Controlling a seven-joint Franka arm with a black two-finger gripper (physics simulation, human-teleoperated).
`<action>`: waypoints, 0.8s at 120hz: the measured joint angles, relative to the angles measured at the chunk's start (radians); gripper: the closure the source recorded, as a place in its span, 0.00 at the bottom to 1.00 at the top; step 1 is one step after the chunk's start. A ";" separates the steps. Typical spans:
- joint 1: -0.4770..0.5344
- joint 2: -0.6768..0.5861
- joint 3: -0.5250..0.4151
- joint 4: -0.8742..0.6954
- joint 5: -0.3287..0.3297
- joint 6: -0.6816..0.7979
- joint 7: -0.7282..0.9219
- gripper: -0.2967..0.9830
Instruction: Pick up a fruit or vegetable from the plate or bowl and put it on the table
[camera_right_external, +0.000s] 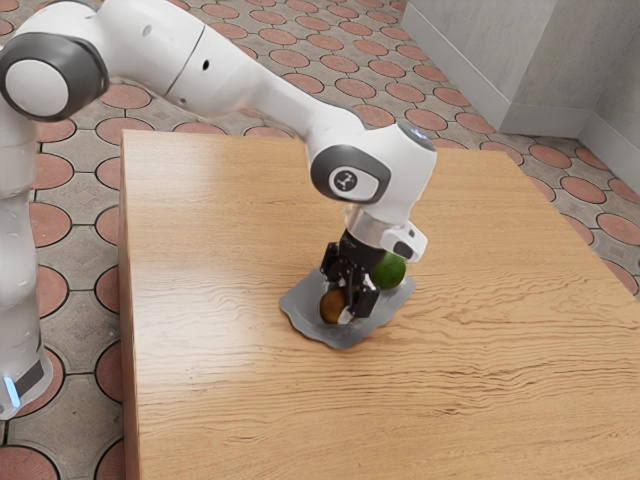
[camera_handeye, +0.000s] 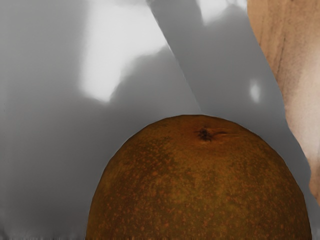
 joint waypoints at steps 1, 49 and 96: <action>0.000 -0.002 0.000 0.002 0.001 -0.001 -0.001 0.68; -0.013 -0.025 -0.165 0.169 0.004 -0.067 -0.018 0.58; -0.007 -0.024 -0.253 0.185 -0.002 -0.074 -0.046 0.38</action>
